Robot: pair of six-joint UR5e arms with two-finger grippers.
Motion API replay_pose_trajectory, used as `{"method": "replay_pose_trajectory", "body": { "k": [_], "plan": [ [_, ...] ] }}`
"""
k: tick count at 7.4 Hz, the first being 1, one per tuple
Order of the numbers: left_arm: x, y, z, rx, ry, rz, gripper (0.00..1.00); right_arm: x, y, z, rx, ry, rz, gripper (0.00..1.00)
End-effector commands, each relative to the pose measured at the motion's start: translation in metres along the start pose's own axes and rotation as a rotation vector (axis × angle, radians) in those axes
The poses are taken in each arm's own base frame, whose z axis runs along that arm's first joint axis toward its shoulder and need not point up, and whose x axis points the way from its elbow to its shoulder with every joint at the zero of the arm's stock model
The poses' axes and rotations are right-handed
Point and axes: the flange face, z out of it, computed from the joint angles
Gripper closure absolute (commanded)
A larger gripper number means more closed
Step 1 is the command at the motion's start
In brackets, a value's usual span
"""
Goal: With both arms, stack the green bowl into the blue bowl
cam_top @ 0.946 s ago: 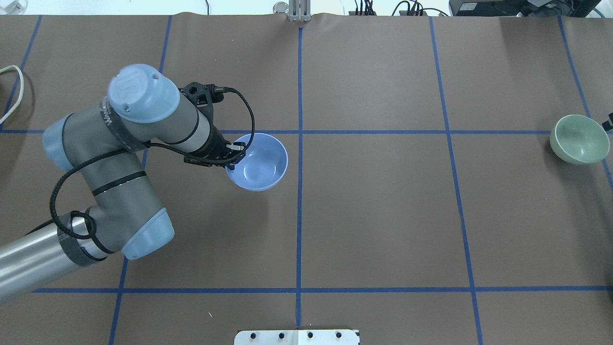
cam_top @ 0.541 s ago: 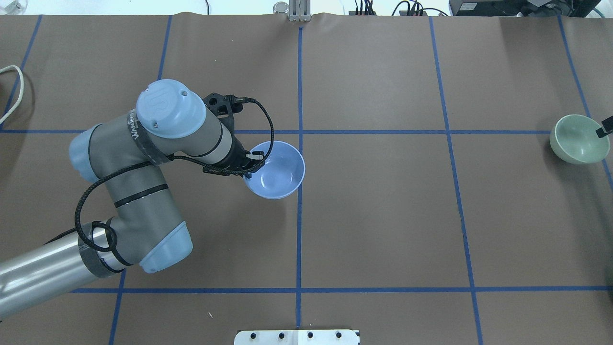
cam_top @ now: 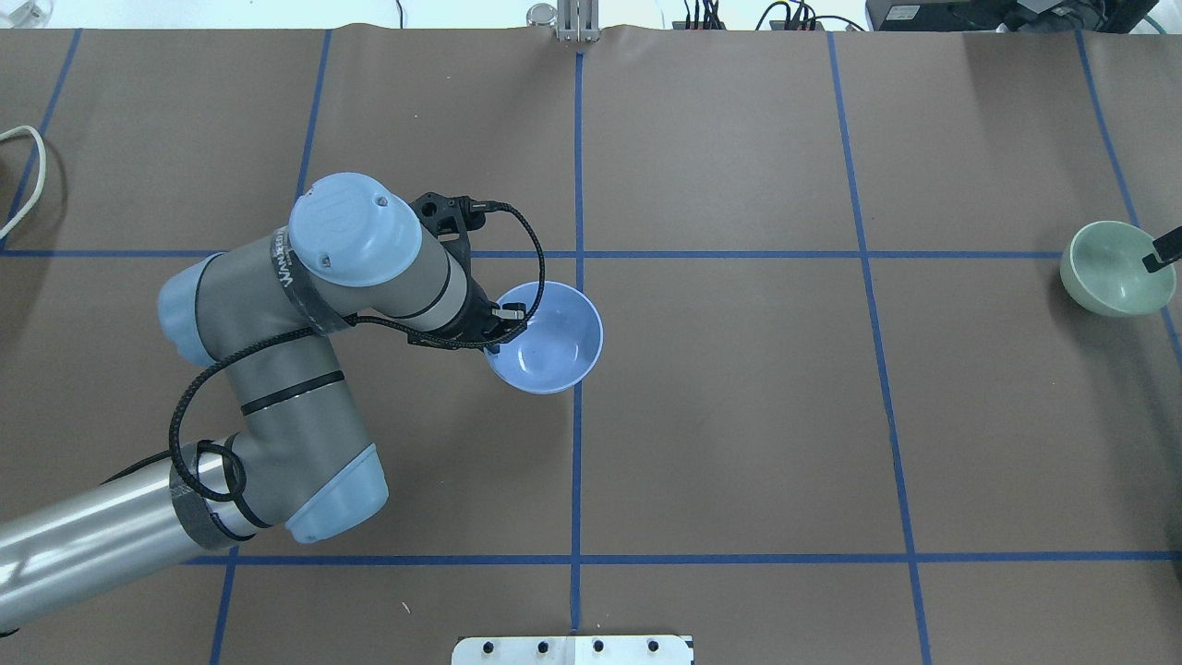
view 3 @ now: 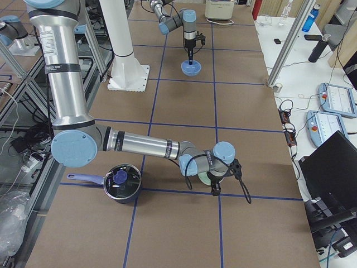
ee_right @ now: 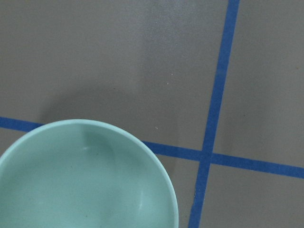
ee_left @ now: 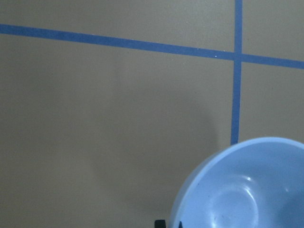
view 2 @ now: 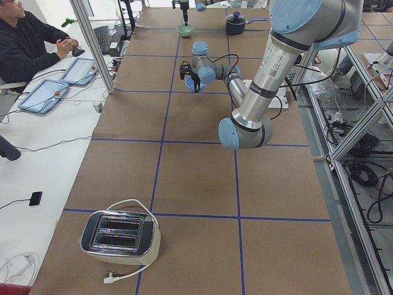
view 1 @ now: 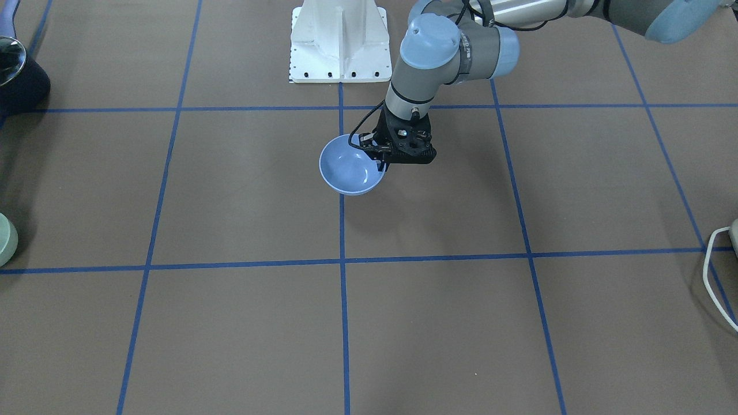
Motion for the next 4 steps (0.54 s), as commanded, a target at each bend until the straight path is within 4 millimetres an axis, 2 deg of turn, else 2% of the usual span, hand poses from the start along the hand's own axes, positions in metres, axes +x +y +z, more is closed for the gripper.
{"method": "replay_pose_trajectory", "body": {
  "k": [1,2,4],
  "plan": [
    [0.002,0.010,0.017,-0.014,-0.018,0.006,1.00,-0.003,-0.002,0.004,-0.008,0.000,-0.004,0.07],
    [0.002,0.015,0.028,-0.020,-0.027,0.013,1.00,-0.006,-0.004,0.008,-0.014,0.001,-0.009,0.08],
    [0.007,0.024,0.034,-0.010,-0.013,0.020,1.00,-0.007,-0.005,0.010,-0.018,0.000,-0.011,0.13]
  ]
}}
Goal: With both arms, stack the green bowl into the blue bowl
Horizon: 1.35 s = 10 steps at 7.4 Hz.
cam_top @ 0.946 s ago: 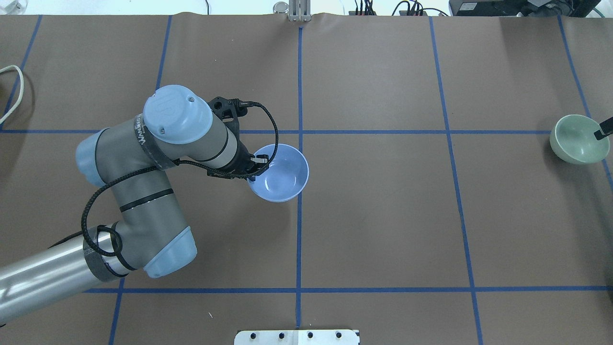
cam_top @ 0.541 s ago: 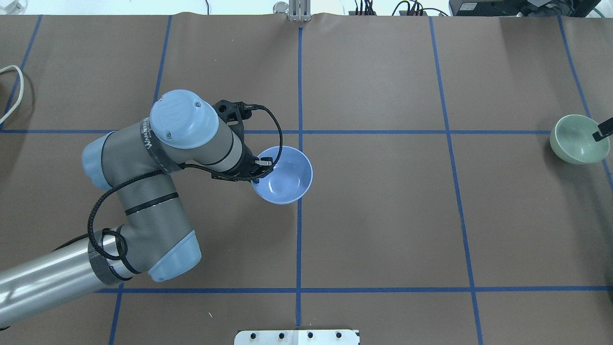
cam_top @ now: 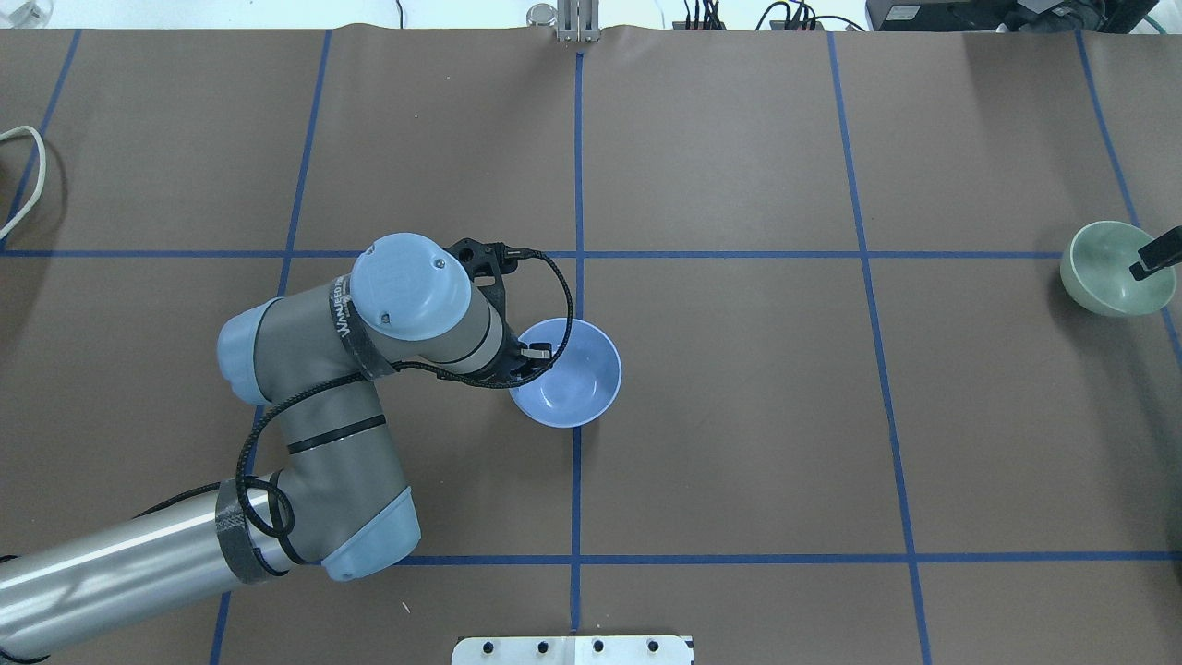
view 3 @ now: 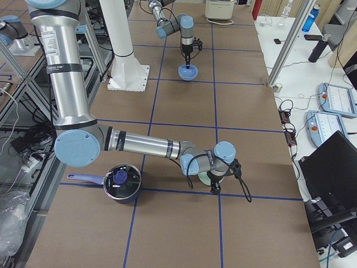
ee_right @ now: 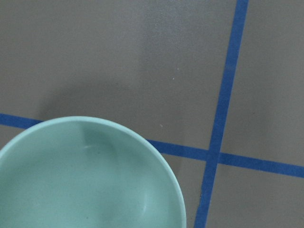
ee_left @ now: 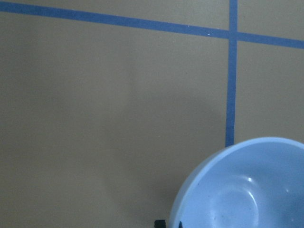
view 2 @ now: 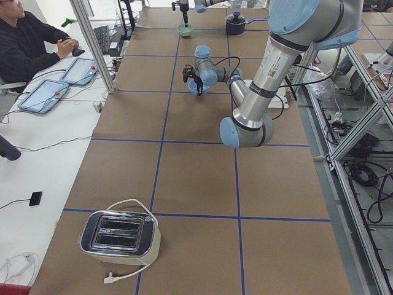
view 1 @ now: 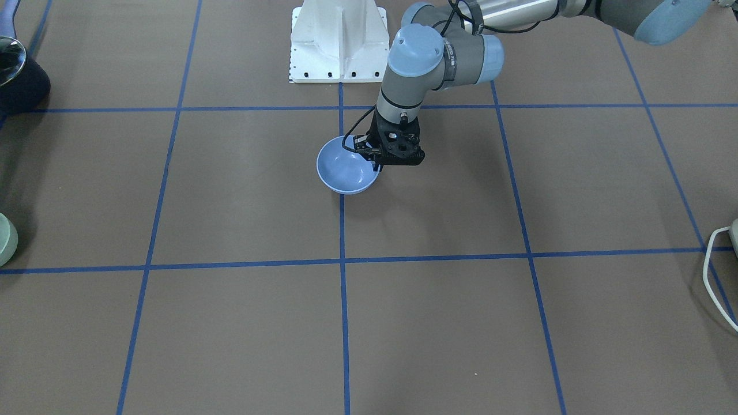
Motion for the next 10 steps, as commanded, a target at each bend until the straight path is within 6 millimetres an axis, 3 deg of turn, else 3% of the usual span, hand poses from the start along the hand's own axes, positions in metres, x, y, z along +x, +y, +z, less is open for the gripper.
{"method": "replay_pose_trajectory", "body": {
  "k": [1,2,3,4,5,7,10],
  "plan": [
    [0.003,0.007,0.006,0.000,0.005,0.001,1.00,-0.002,-0.001,0.001,-0.002,0.000,-0.004,0.16],
    [0.003,0.009,0.006,-0.002,0.005,0.002,1.00,-0.002,-0.001,0.002,-0.003,0.001,-0.005,0.33],
    [0.004,0.009,0.007,-0.003,0.005,0.003,1.00,-0.003,-0.001,0.002,-0.002,0.001,-0.003,0.66],
    [0.008,0.011,0.007,-0.005,0.008,0.006,1.00,-0.003,-0.002,0.001,-0.001,0.003,-0.003,0.90],
    [0.009,0.013,0.007,-0.007,0.009,0.008,1.00,-0.004,-0.002,0.001,0.000,-0.001,-0.004,1.00],
    [0.014,0.012,0.011,-0.006,0.005,0.008,1.00,-0.006,-0.004,-0.001,0.003,-0.001,-0.004,1.00],
    [0.013,0.012,0.014,-0.005,0.011,0.012,1.00,-0.020,-0.024,-0.012,0.023,-0.009,0.025,1.00]
  ]
}}
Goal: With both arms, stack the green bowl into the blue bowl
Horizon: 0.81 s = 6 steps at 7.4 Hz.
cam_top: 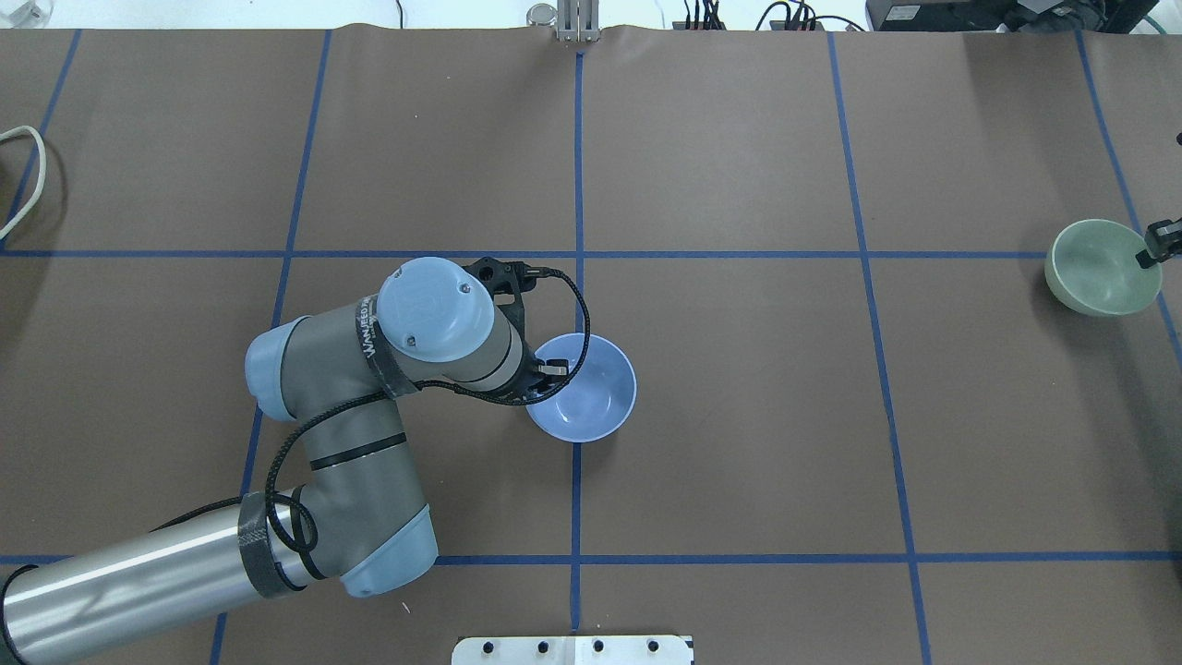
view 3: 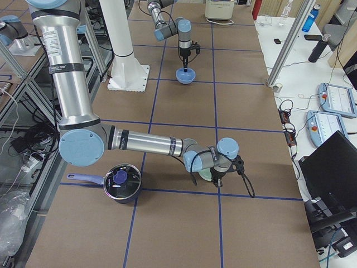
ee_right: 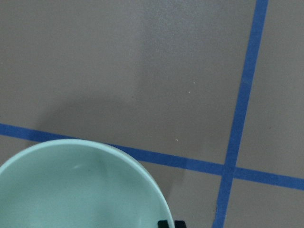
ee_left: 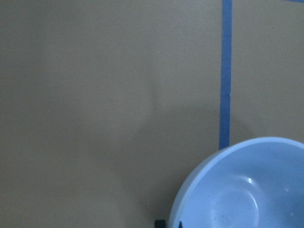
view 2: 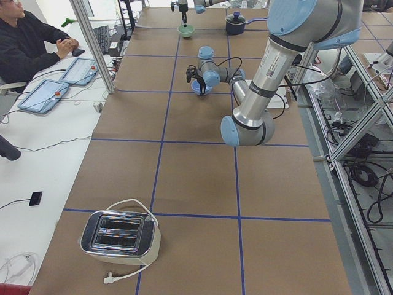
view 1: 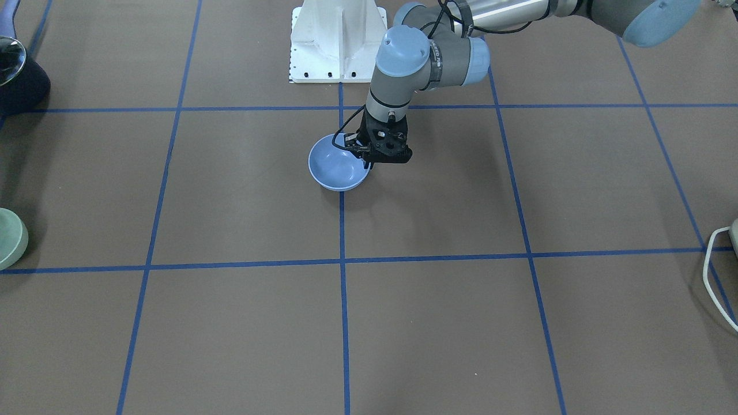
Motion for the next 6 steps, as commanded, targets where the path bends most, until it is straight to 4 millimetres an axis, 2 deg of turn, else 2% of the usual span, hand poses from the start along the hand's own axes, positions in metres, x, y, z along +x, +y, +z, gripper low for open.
{"method": "replay_pose_trajectory", "body": {
  "k": [1,2,3,5,6],
  "plan": [
    [-0.002,0.000,0.002,0.004,0.016,0.008,1.00,-0.006,-0.007,-0.005,0.010,-0.006,0.010,1.00],
    [-0.003,0.000,0.002,0.005,0.019,0.009,0.48,-0.009,-0.009,-0.006,0.010,-0.017,0.013,1.00],
    [-0.003,-0.001,0.001,0.006,0.020,0.008,0.24,-0.013,-0.013,-0.009,0.014,-0.019,0.015,1.00],
    [0.000,-0.001,-0.010,0.015,0.039,0.014,0.03,-0.033,-0.031,-0.023,0.026,-0.083,0.036,1.00],
    [-0.004,-0.001,-0.027,0.027,0.064,0.022,0.03,-0.048,-0.038,-0.035,0.038,-0.112,0.065,1.00]
  ]
}}
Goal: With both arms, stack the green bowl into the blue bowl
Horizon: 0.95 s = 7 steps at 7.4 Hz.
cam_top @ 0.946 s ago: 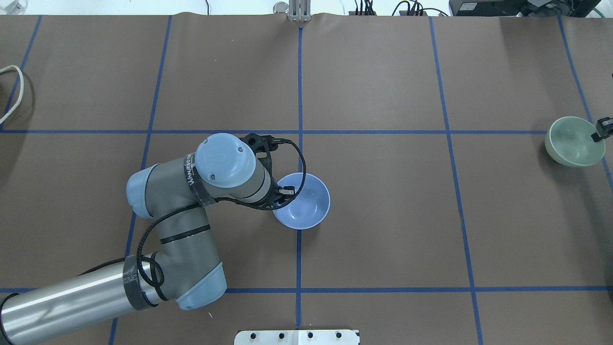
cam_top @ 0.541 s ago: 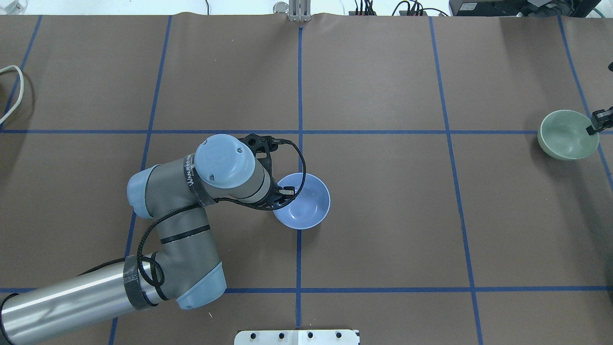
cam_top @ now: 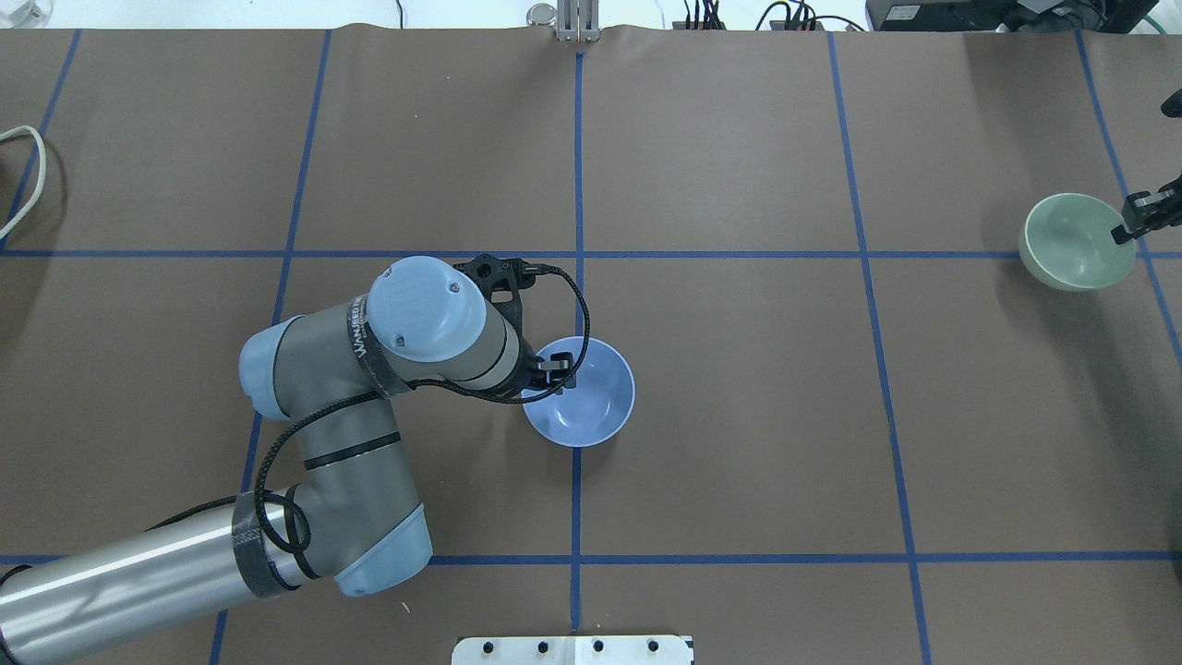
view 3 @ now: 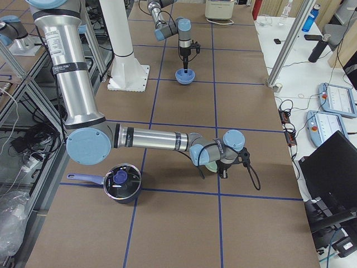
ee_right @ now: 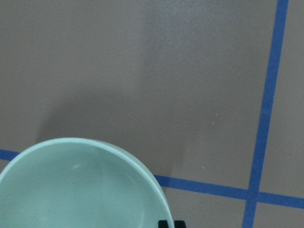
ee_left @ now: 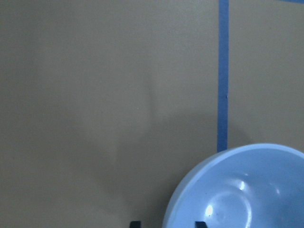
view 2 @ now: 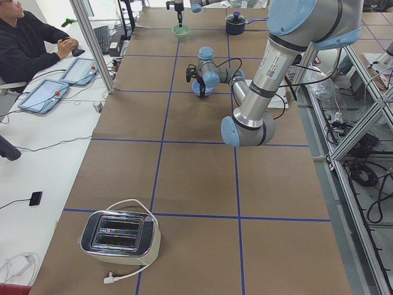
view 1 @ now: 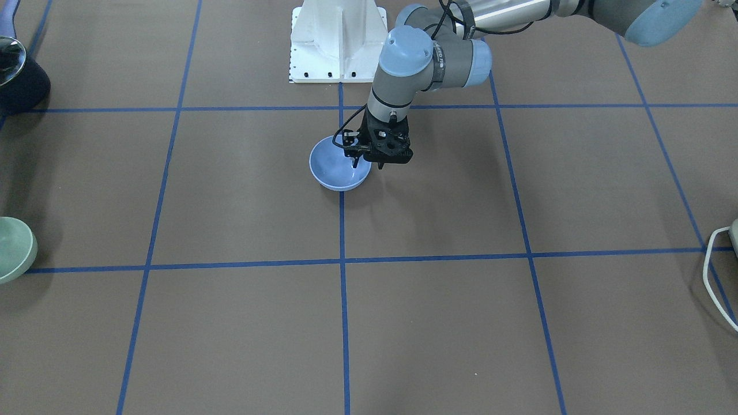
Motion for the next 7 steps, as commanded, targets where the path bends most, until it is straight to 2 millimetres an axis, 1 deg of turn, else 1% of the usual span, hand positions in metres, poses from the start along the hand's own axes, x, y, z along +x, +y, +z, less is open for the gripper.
{"method": "replay_pose_trajectory", "body": {
  "k": [1,2,3,4,5,6,7],
  "plan": [
    [-0.028,-0.014,-0.045,0.037,0.035,-0.001,0.03,-0.043,-0.016,-0.031,0.046,-0.056,0.075,1.00],
    [-0.056,-0.031,-0.072,0.017,0.053,0.039,0.03,-0.075,-0.029,-0.048,0.065,-0.098,0.123,1.00],
    [-0.093,-0.055,-0.093,0.002,0.055,0.042,0.03,-0.107,-0.038,-0.058,0.073,-0.127,0.151,1.00],
    [-0.133,-0.071,-0.111,0.015,0.039,0.089,0.03,-0.148,-0.041,-0.063,0.077,-0.151,0.174,1.00],
    [-0.184,-0.083,-0.126,0.020,0.012,0.141,0.03,-0.205,-0.042,-0.073,0.082,-0.187,0.237,1.00],
    [-0.228,-0.099,-0.146,0.023,0.007,0.175,0.03,-0.255,-0.031,-0.075,0.076,-0.215,0.270,1.00],
    [-0.276,-0.111,-0.165,0.036,0.004,0.195,0.03,-0.301,-0.019,-0.077,0.091,-0.226,0.284,1.00]
  ]
}}
